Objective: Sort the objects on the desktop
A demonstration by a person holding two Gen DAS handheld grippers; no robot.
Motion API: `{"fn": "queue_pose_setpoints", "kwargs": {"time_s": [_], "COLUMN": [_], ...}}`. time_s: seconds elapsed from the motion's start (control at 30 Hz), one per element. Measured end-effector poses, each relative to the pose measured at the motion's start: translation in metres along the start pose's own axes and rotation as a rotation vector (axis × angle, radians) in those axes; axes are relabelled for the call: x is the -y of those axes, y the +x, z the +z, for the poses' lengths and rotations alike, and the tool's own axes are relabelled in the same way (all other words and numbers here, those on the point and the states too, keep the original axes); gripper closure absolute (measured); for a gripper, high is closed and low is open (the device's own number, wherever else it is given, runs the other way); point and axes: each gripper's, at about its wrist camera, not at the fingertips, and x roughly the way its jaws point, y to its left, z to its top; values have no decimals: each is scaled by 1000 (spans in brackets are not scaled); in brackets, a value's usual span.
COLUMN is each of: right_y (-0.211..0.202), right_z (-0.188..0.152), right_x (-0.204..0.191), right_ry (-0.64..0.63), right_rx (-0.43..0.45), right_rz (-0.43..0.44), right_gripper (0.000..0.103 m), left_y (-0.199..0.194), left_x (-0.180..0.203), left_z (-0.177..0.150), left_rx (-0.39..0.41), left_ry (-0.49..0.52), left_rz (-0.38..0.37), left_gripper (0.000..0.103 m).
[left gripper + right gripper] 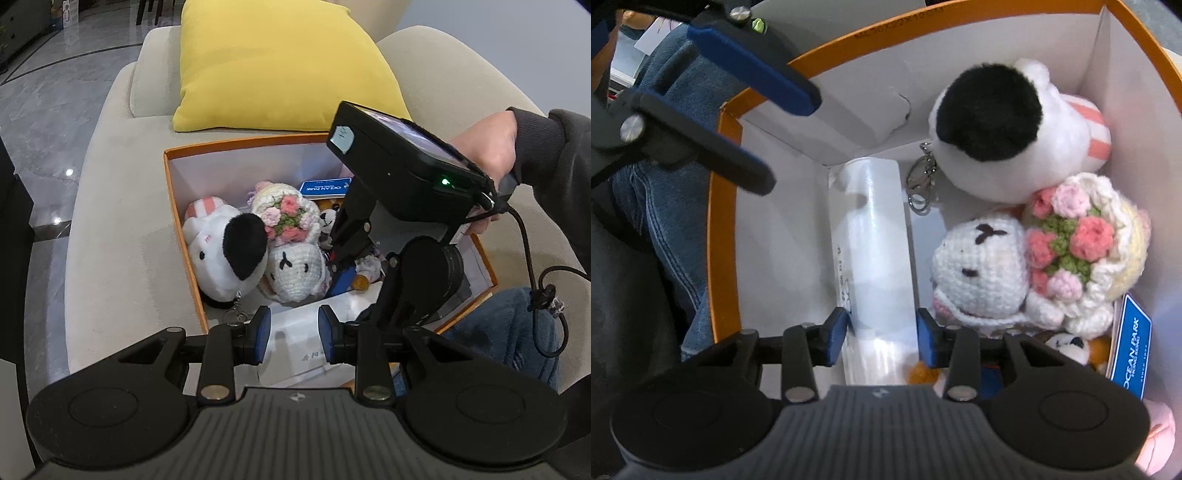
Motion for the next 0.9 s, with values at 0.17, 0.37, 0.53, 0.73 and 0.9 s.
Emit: {"fn": "queue_pose_setpoints", "kwargs": {"time_s": [0.17,0.37,0.53,0.73,0.9], "right_y": [-1,-6,-24,-47,-63], "right_z": [3,1,-9,-29,-54], "right_x": [-6,-14,-18,-32,-50], "right_ry": [-19,-24,23,116,259], "right_rx": [-7,-2,47,141,247], "right_rz": [-41,-87,-132,-229,-285], "right_gripper": [58,58,58,58,58], "left_y": [-2,-4,-3,-5,-1], "left_x": [3,11,18,32,47], "left_z": [-4,-4,-5,-8,-10], "left_rx": [-10,-19,-23,-1,19], "left_ry": [1,18,33,57,78], "left_rz": [7,21,28,55,62], "left_gripper": [72,72,72,72,71]}}
